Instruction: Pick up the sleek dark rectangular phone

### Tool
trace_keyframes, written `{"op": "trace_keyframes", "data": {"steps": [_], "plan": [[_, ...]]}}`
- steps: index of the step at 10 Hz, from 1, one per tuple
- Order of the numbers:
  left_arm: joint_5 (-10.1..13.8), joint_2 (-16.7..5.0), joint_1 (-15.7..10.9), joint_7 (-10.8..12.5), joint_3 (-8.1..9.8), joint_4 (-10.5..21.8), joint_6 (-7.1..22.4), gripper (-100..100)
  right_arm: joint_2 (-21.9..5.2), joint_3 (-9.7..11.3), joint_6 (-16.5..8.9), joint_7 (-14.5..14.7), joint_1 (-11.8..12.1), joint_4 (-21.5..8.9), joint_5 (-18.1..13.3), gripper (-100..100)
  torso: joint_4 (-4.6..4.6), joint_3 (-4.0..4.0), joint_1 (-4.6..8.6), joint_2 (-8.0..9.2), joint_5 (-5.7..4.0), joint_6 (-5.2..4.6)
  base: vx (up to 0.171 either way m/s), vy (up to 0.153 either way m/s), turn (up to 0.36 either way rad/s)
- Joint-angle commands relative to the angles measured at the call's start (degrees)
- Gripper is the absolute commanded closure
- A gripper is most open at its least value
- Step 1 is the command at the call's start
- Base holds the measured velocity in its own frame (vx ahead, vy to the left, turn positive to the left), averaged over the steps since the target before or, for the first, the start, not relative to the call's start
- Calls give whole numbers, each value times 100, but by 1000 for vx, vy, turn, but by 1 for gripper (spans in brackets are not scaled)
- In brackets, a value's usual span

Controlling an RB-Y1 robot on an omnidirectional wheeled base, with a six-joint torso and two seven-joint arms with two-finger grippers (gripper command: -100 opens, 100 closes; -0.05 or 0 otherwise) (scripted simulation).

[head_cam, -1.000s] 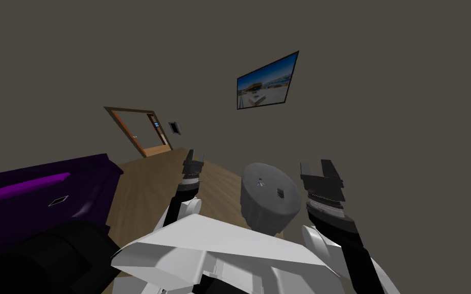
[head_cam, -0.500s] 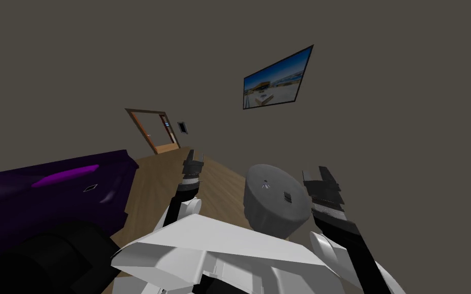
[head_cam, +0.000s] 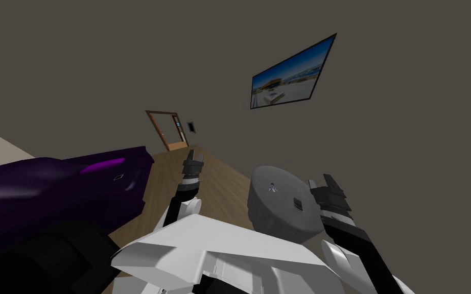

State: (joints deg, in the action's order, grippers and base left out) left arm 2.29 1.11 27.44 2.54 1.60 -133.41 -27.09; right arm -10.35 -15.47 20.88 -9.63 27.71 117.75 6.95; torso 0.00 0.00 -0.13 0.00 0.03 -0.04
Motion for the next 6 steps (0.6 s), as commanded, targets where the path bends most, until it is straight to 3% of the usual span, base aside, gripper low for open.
{"op": "trace_keyframes", "data": {"steps": [1,2,3,5,6], "plan": [[0,0,0,0,0,0,0,0,-183,-252,-281,-158,-4,-286,200,-100,0,0,0,0,0,0,10,43,144],[0,0,-1,0,-1,0,0,0,-183,-252,-281,-158,-4,-399,200,-100,0,1,1,-2,0,4,11,30,103],[0,0,0,0,0,0,0,0,-320,-455,-459,-285,7,-671,368,-100,1,2,4,-3,-1,2,5,48,252],[0,0,0,0,0,0,0,0,-320,-455,-511,-285,7,-712,368,-100,0,1,1,-1,1,1,7,24,37],[0,0,0,0,0,0,0,0,-461,-664,-743,-420,17,-998,545,-100,0,0,8,0,-1,0,5,29,251]]}}
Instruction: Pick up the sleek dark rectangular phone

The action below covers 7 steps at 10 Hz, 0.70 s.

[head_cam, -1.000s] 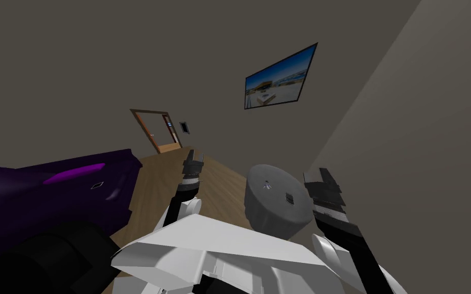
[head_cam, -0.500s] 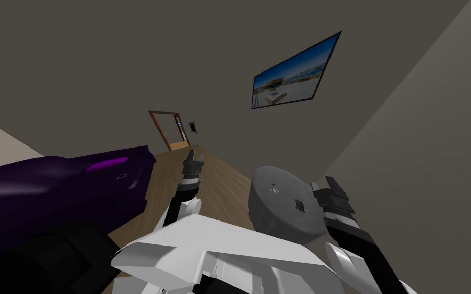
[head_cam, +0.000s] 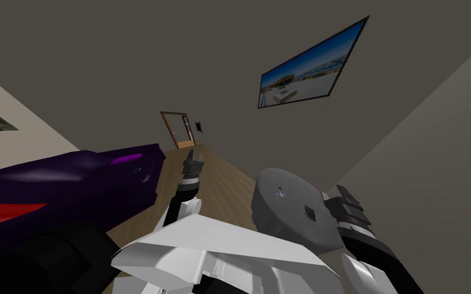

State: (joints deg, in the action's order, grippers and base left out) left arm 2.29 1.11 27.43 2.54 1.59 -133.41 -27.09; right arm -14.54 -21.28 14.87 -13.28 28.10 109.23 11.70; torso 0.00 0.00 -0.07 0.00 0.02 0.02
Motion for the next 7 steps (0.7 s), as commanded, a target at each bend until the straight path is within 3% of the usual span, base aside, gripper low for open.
{"op": "trace_keyframes", "data": {"steps": [1,2,3,4,6,7], "plan": [[0,0,0,0,0,0,0,0,-42,-84,-154,-55,-21,-189,69,-100,0,0,0,0,0,0,9,22,123],[0,0,1,0,1,0,0,0,-184,-299,-401,-198,-11,-412,253,-100,0,1,1,-1,0,-4,12,36,201],[0,0,0,0,0,0,0,0,-184,-299,-410,-198,-11,-531,253,-100,1,1,-2,-2,0,-1,13,28,109],[0,0,1,0,1,0,0,0,-326,-520,-633,-349,-1,-757,444,-100,1,2,-1,-3,0,-5,16,35,230],[0,0,1,0,1,0,0,0,-326,-520,-677,-349,-1,-886,444,-100,1,2,0,-3,0,-5,10,17,50],[0,0,1,0,1,0,0,0,-467,-744,-954,-506,10,-1088,639,-100,0,0,4,1,0,-7,7,30,257]]}}
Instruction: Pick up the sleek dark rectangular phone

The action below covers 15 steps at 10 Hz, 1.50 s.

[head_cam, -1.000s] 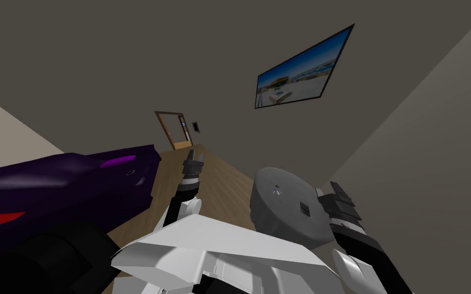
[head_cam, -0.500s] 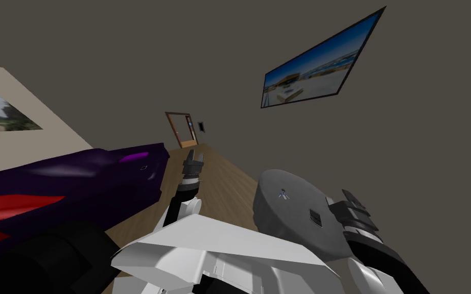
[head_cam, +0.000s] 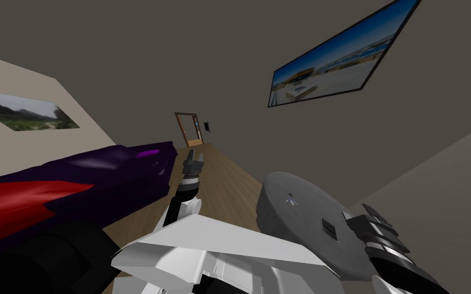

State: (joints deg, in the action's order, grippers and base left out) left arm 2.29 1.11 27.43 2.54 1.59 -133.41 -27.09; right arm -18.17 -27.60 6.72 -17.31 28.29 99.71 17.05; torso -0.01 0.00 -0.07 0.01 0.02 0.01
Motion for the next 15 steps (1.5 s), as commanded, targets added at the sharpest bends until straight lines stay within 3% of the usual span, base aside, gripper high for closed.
{"op": "trace_keyframes", "data": {"steps": [1,2,3,4,5,6,7,8,9,11,12,14,15], "plan": [[0,0,0,0,0,0,0,0,-104,-111,-139,-103,-9,-286,105,-100,0,0,0,0,0,0,12,18,129],[0,0,1,0,1,0,0,0,-243,-337,-349,-267,2,-490,304,-100,1,1,4,-1,-1,-6,13,23,221],[0,0,0,0,0,0,0,0,-243,-337,-390,-267,2,-674,304,-100,0,0,4,-1,0,-2,13,14,111],[0,0,1,0,1,0,0,0,-243,-337,-425,-267,2,-674,304,-100,1,1,4,-2,-1,-5,8,5,-15],[0,0,1,0,1,0,0,0,-377,-565,-655,-437,12,-925,507,-100,0,0,6,0,-1,-7,13,20,213],[0,0,0,0,0,0,0,0,-377,-565,-717,-437,12,-1056,507,-100,0,1,4,-3,0,0,14,12,132],[0,0,1,0,1,0,0,0,-506,-792,-937,-612,23,-1300,712,-100,1,1,6,-1,-1,-6,15,19,257],[0,0,0,0,0,0,0,0,-506,-792,-1016,-612,23,-1442,712,-100,0,2,5,-3,0,-1,13,6,124],[0,0,1,0,1,0,0,0,-630,-1017,-1212,-790,34,-1669,917,-100,1,1,6,-1,-2,-7,13,10,194],[0,0,1,0,1,0,0,0,-630,-1017,-1318,-790,34,-1831,917,-100,0,0,7,0,-2,-5,8,3,73],[0,0,2,0,1,0,0,0,-749,-1240,-1552,-970,45,-2068,1122,-100,0,0,8,1,-2,-7,11,10,222],[0,0,1,0,1,0,0,0,-749,-1240,-1622,-970,45,-2220,1122,-100,0,1,9,0,-2,-6,5,0,64],[0,0,2,0,1,0,0,0,-862,-1458,-1856,-1152,55,-2507,1324,-100,0,0,7,1,-2,-8,7,7,226]]}}
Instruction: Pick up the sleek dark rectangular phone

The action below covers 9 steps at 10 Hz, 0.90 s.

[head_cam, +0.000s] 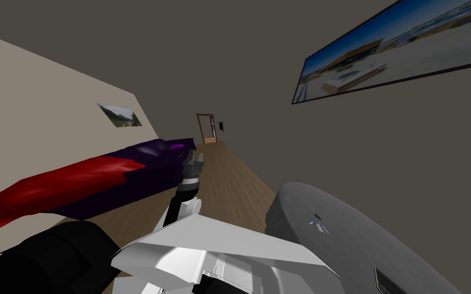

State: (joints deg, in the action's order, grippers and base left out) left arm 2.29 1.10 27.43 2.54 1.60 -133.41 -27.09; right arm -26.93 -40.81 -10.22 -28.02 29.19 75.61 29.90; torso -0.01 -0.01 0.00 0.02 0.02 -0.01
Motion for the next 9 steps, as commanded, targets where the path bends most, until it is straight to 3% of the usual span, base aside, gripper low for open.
{"op": "trace_keyframes", "data": {"steps": [1,2,4,5,6,7,8,9], "plan": [[0,0,0,0,0,0,0,0,15,-137,-233,-81,-34,-197,39,-100,0,0,0,0,0,0,10,-3,132],[0,0,1,0,1,0,0,0,-93,-350,-414,-263,-24,-410,239,-100,0,0,1,0,-2,-5,11,-3,194],[0,0,1,0,1,0,0,0,-93,-350,-535,-263,-24,-580,239,-100,0,1,2,-2,-2,-3,4,-3,77],[0,0,1,0,1,0,0,0,-195,-557,-801,-445,-15,-818,434,-100,0,0,2,1,-2,-7,6,4,221],[0,0,0,0,0,0,0,0,-195,-557,-833,-445,-15,-957,434,-100,0,0,1,0,-1,1,7,-8,125],[0,0,1,0,1,0,0,0,-293,-756,-1056,-624,-6,-1119,625,-100,0,0,2,0,-2,-6,11,-6,235],[0,0,0,0,0,0,0,0,-293,-756,-1127,-624,-6,-1265,625,-100,0,1,3,-2,-1,1,8,-14,115],[0,0,1,0,1,0,0,0,-385,-948,-1306,-802,1,-1556,811,-100,1,1,6,-1,-2,-7,4,-14,196]]}}
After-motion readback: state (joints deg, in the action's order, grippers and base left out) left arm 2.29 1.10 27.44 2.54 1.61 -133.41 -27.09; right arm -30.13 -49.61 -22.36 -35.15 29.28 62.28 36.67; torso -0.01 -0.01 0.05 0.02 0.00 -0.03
